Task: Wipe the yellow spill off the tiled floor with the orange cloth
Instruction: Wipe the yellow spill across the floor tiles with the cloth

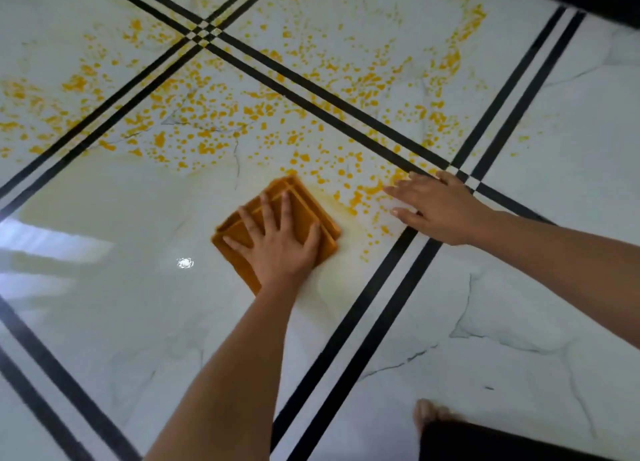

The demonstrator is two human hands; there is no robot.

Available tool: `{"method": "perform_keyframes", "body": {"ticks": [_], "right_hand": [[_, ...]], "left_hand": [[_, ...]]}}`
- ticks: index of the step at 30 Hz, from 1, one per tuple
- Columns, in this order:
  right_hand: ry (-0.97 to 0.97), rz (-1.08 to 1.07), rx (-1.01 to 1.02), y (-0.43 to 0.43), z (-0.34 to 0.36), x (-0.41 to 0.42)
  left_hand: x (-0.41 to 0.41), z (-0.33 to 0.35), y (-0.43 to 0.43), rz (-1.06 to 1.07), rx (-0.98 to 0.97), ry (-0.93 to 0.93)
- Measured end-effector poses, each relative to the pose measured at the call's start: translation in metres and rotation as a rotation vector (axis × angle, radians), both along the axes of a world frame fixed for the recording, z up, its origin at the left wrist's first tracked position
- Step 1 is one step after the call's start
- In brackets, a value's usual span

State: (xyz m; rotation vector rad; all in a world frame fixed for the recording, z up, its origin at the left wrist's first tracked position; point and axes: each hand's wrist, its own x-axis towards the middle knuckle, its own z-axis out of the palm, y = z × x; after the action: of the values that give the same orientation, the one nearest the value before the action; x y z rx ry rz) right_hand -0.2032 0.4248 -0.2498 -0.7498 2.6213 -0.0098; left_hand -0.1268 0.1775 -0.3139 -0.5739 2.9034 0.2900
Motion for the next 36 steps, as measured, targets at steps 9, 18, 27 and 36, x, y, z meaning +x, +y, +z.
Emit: {"method": "perform_keyframes", "body": {"ticks": [9,18,27,36], "right_hand": [[0.037,-0.114,-0.034,0.019,-0.006,-0.002],[0.128,-0.256,-0.063,0.057,-0.011,-0.020],[0.190,-0.507,-0.159,0.090,-0.032,-0.024],[0.278,-0.787,-0.204,0.129,-0.049,-0.026]], "left_hand": [[-0.036,0.003,0.038,-0.145,0.045,-0.012],[-0.073,0.003,0.073,-0.517,0.020,-0.005],[-0.108,0.001,0.110,-0.693,0.014,-0.010],[-0.139,0.001,0.149,-0.987,-0.058,-0.015]]}}
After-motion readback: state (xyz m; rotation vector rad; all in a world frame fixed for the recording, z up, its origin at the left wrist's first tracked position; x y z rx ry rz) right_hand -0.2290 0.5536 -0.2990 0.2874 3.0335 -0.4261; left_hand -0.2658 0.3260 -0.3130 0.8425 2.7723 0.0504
